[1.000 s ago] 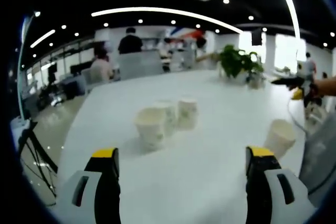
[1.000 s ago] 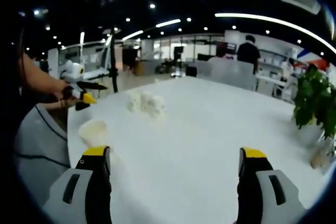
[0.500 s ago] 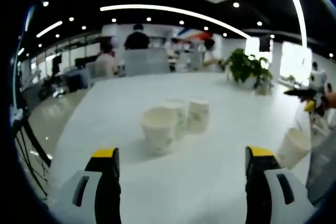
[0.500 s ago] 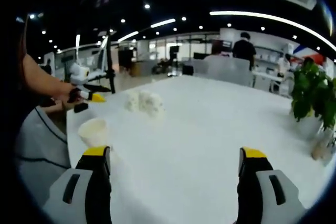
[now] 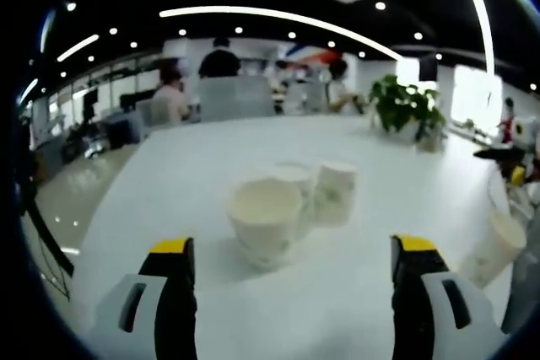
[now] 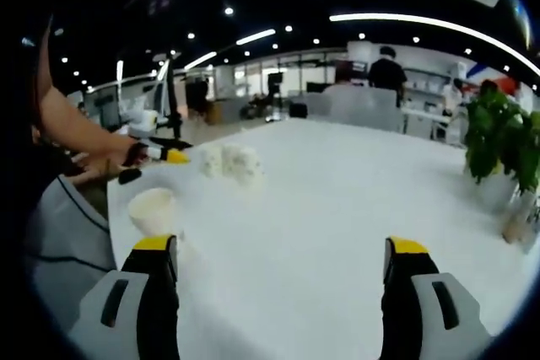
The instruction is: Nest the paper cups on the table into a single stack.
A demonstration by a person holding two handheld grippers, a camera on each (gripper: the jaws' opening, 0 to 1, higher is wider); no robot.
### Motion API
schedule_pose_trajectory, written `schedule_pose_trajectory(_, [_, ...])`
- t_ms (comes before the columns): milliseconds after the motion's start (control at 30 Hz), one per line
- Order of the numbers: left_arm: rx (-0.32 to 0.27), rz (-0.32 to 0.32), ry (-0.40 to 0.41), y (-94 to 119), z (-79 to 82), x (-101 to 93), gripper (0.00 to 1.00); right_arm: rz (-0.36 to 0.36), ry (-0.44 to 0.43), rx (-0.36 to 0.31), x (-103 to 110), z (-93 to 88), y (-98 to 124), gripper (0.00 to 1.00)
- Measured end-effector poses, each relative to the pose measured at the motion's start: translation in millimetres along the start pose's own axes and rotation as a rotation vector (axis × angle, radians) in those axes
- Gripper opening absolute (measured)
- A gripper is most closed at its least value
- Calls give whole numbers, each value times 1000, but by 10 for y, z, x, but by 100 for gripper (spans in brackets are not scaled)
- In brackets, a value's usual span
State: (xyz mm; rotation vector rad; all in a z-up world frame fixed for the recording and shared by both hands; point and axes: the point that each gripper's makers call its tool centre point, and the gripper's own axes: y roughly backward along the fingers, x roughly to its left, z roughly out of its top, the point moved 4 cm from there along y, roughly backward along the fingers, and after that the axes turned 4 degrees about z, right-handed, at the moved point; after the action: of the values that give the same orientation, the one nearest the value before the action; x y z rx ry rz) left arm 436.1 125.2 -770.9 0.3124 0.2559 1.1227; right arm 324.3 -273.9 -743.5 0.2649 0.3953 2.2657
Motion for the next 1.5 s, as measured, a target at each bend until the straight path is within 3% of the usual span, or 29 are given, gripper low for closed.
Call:
schedule_pose_trajectory(267, [-21, -5, -4, -164, 90, 63, 88, 3, -4, 1, 0, -4, -10, 100])
schedule_pose_trajectory(667, [6, -11, -24, -367, 109, 95, 80, 0, -14, 10, -15, -29, -2, 100])
schedule_pose_trajectory(1100, [15, -17, -27, -579, 85, 107, 63, -8, -32, 12, -9, -51, 6, 100])
schedule_pose_trajectory(1167, [30, -18, -46, -587, 57, 115, 59, -7, -33, 15, -11, -60, 4, 100])
schedule_pose_trajectory(1267, [36, -8, -39, -582, 47, 145, 44, -7, -39, 15, -13, -67, 3, 100])
schedule_pose_trajectory(1500, [29, -9, -38, -584, 50, 167, 43, -7, -36, 13, -16, -48, -4, 100])
